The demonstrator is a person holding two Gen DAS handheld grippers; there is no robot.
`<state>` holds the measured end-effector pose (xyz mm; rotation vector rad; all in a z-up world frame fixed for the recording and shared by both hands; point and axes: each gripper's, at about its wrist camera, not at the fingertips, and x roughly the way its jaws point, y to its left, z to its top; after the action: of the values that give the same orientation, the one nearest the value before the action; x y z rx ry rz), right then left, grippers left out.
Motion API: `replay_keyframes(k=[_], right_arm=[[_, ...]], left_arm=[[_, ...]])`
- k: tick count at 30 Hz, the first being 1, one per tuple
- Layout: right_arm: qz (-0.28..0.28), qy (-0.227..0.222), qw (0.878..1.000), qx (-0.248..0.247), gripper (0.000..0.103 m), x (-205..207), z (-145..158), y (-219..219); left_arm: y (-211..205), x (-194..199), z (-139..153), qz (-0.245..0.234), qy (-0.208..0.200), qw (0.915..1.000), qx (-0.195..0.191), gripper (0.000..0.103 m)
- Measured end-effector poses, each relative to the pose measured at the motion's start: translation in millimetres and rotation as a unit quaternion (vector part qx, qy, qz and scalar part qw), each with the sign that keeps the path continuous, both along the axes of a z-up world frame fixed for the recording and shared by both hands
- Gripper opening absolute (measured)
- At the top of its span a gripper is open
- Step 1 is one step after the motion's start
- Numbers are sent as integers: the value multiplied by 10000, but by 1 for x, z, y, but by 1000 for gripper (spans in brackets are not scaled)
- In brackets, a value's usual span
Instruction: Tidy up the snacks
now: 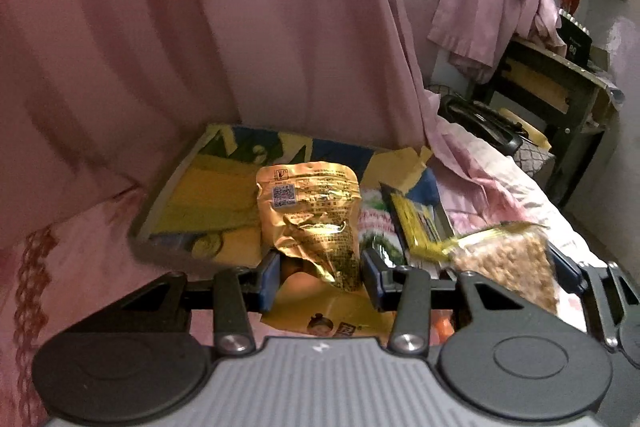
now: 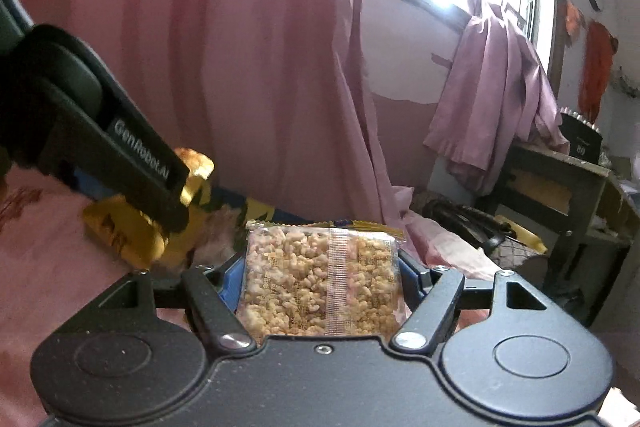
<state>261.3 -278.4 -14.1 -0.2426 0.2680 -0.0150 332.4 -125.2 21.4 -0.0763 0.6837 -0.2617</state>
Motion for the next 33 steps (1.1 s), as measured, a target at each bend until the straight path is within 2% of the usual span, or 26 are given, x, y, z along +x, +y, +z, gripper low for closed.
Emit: replay_keyframes(k=[5, 10, 16, 20, 25, 33], right_arm=[[-19, -247, 9997, -17, 74, 51, -6, -1], [-112, -416, 9988, 226, 74, 103, -7, -11], [-60, -277, 9990, 339, 74, 138, -21, -21], [98, -41, 9995, 299, 74, 149, -33, -17], [137, 161, 9994, 256, 74, 158, -42, -14], [90, 380, 9988, 295, 74, 167, -56, -16]], left_arm=[[4, 49, -6, -49, -26, 9999, 106, 47], [17, 97, -17, 226, 36, 9996, 193, 47], [29, 139, -39, 612, 122, 9977, 250, 47], [36, 149, -56, 817, 311, 9961, 72, 47], [28, 151, -71, 770, 432, 9958, 232, 47], [20, 158, -84, 831, 495, 9951, 222, 47]])
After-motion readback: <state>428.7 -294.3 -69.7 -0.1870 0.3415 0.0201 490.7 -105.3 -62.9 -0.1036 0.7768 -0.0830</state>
